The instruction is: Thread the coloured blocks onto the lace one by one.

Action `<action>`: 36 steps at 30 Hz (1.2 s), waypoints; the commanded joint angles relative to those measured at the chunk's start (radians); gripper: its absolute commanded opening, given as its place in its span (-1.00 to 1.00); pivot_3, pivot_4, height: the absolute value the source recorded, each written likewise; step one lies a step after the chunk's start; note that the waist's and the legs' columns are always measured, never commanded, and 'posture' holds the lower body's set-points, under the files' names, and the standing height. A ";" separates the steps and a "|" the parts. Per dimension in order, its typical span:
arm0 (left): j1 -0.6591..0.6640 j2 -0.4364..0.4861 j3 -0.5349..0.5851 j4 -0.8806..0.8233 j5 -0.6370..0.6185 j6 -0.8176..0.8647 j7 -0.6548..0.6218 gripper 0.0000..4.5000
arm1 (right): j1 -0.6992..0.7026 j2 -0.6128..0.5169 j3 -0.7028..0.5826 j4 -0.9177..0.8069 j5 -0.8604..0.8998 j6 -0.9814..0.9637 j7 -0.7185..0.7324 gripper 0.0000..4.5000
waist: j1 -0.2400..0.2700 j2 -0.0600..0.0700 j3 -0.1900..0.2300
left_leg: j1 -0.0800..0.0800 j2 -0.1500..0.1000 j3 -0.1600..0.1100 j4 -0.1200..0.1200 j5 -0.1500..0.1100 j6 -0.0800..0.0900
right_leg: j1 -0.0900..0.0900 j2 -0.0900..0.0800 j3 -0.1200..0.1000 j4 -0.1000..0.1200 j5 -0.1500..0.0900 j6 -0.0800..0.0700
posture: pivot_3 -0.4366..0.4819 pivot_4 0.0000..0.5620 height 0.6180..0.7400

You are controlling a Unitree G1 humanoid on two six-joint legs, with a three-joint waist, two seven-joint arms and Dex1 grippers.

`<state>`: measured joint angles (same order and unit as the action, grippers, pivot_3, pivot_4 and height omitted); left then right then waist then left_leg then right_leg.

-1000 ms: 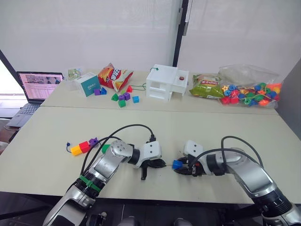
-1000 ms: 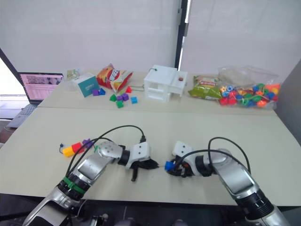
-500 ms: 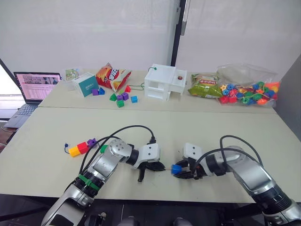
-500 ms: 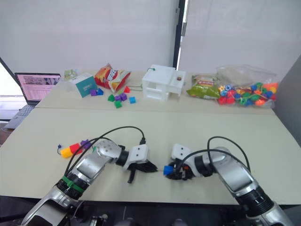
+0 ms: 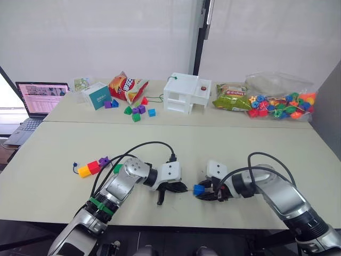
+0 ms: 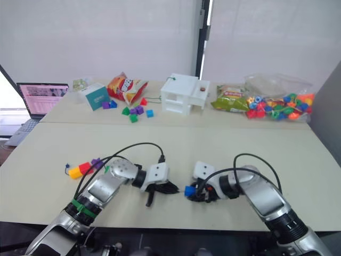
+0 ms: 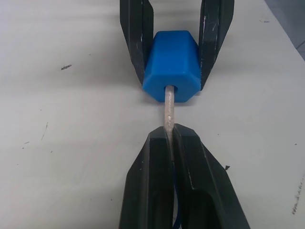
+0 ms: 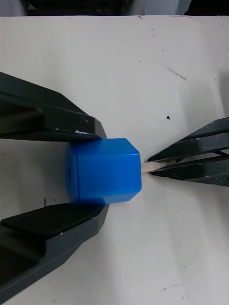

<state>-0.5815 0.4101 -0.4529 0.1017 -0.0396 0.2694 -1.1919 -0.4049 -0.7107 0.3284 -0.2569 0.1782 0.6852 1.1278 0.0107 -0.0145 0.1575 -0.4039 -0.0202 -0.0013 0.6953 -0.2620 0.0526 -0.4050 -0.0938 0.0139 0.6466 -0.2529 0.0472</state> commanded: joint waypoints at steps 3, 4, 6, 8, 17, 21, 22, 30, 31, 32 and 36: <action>-0.020 -0.063 0.014 -0.076 0.002 0.065 0.084 -0.99 | 0.014 0.038 0.052 -0.078 0.041 0.014 0.007 -0.42 | 0.000 0.000 0.000 | 0.000 0.000 0.000 0.000 0.000 0.000 | 0.000 0.000 0.000 0.000 0.000 0.000 | -0.05 -0.47 1.00; -0.021 -0.071 0.011 -0.081 0.005 0.074 0.089 -0.99 | 0.012 0.043 0.053 -0.078 0.040 0.018 0.002 -0.42 | 0.000 0.000 0.000 | 0.000 0.000 0.000 0.000 0.000 0.000 | 0.000 0.000 0.000 0.000 0.000 0.000 | -0.05 -0.47 1.00; -0.018 -0.076 0.007 -0.090 0.008 0.088 0.091 -0.99 | 0.008 0.048 0.056 -0.074 0.039 0.021 -0.003 -0.42 | 0.001 0.000 0.000 | 0.000 0.000 0.000 0.000 0.000 0.000 | 0.000 0.000 0.000 0.000 0.000 0.000 | -0.05 -0.47 1.00; -0.012 -0.064 0.003 -0.081 0.025 0.085 0.093 -0.99 | 0.006 0.051 0.054 -0.071 0.036 0.025 -0.009 -0.42 | 0.001 0.000 0.000 | 0.001 0.000 0.000 0.000 0.000 0.000 | 0.001 0.000 0.000 0.000 0.000 0.000 | -0.05 -0.47 1.00; -0.018 -0.003 0.080 -0.120 -0.034 0.143 0.046 -0.12 | 0.021 0.049 0.033 -0.068 0.033 0.044 -0.032 -0.42 | -0.007 0.000 0.000 | 0.000 0.000 0.000 -0.001 0.000 0.000 | -0.001 0.001 0.001 0.001 0.000 0.000 | -0.05 -0.47 1.00; -0.008 0.044 0.100 -0.167 -0.074 0.184 0.023 0.17 | 0.026 0.050 0.028 -0.065 0.033 0.046 -0.042 -0.42 | -0.007 0.000 0.000 | -0.001 0.000 0.000 -0.001 0.000 0.000 | -0.002 0.000 0.001 0.000 0.000 0.000 | -0.05 -0.47 1.00; -0.002 0.055 0.107 -0.177 -0.084 0.190 0.021 0.17 | 0.027 0.050 0.027 -0.064 0.034 0.046 -0.043 -0.42 | -0.007 0.000 0.000 | -0.001 0.000 0.000 -0.001 0.000 0.000 | -0.002 0.000 0.001 0.000 0.000 0.000 | -0.05 -0.47 1.00; 0.059 0.161 0.109 -0.190 -0.097 0.166 -0.013 0.17 | 0.019 0.049 0.022 -0.049 0.045 0.046 -0.062 -0.42 | -0.008 0.000 0.000 | -0.001 0.000 0.000 -0.001 0.000 0.000 | -0.002 0.000 0.001 0.000 0.000 0.000 | -0.05 -0.47 1.00; 0.067 0.170 0.101 -0.183 -0.086 0.147 -0.014 0.17 | 0.018 0.049 0.022 -0.048 0.046 0.046 -0.063 -0.42 | -0.008 0.000 0.000 | -0.001 0.000 0.000 -0.001 0.000 0.000 | -0.002 0.000 0.001 0.000 0.000 0.000 | -0.05 -0.47 1.00; 0.074 0.173 0.095 -0.175 -0.079 0.129 -0.013 0.17 | 0.018 0.048 0.022 -0.048 0.047 0.047 -0.064 -0.42 | -0.008 0.000 0.000 | -0.001 0.000 0.000 -0.001 0.000 0.000 | -0.002 0.000 0.001 0.000 0.000 0.000 | -0.05 -0.47 1.00; 0.082 0.159 0.075 -0.133 -0.057 0.081 0.009 0.17 | 0.020 0.045 0.021 -0.052 0.051 0.050 -0.067 -0.42 | -0.002 0.000 0.000 | -0.001 0.000 0.000 -0.001 0.000 0.000 | -0.002 0.000 0.000 0.000 0.000 0.000 | -0.05 -0.47 1.00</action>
<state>-0.4951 0.5761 -0.3755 -0.0307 -0.1101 0.3810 -1.1916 -0.3846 -0.6621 0.3439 -0.3016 0.2186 0.7281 1.0638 0.0091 -0.0145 0.1575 -0.4047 -0.0205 -0.0014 0.6944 -0.2620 0.0526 -0.4066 -0.0945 0.0142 0.6465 -0.2530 0.0470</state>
